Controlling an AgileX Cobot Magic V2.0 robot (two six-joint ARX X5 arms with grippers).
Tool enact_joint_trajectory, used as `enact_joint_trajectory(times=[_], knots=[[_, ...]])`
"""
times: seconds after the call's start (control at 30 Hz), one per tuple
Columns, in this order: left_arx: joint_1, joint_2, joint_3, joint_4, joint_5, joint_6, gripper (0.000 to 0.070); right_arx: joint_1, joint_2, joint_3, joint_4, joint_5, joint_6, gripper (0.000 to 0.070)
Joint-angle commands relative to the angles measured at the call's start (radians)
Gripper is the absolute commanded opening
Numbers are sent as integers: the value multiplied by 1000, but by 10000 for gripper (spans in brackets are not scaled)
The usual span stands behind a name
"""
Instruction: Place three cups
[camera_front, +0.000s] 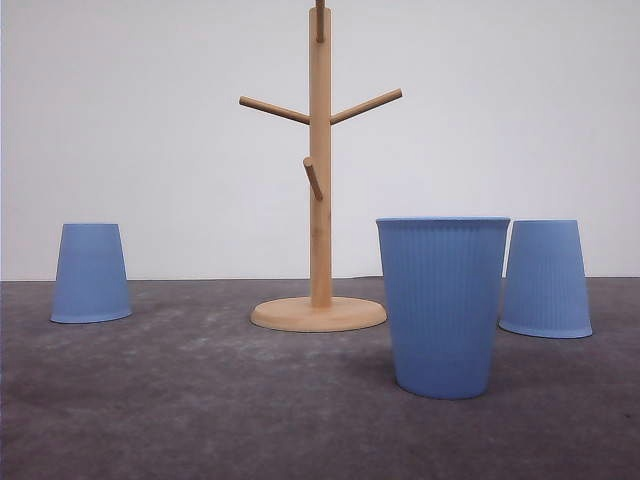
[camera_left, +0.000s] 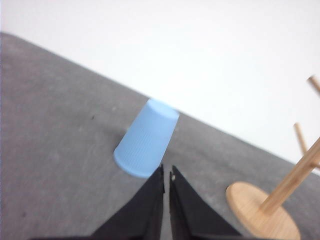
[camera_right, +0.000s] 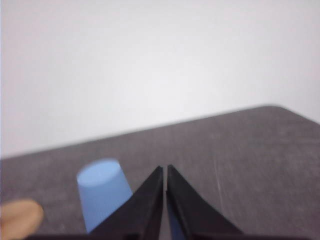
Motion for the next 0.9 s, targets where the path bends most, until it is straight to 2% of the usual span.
enact_joint_trajectory(times=[0.0, 0.13, 0.3, 0.53, 0.67, 0.77, 0.87], knots=[[0, -1, 40, 30, -2, 17, 3, 0, -1, 40, 7, 3, 35, 6], [0, 7, 143, -54, -12, 76, 4, 0, 0, 143, -89, 3, 34, 6], [0, 87, 319, -273, -35, 106, 4, 0, 39, 327, -335, 3, 13, 6], [-1, 290, 540, -547, -8, 168, 4, 0, 180, 513, -589, -10, -123, 6], [-1, 398, 612, -629, 58, 235, 3, 0, 257, 531, -619, -87, -178, 6], [-1, 473, 642, -660, 135, 279, 3, 0, 318, 531, -620, -162, -200, 6], [-12, 541, 658, -666, 195, 320, 4, 3, 369, 531, -622, -199, -223, 6]])
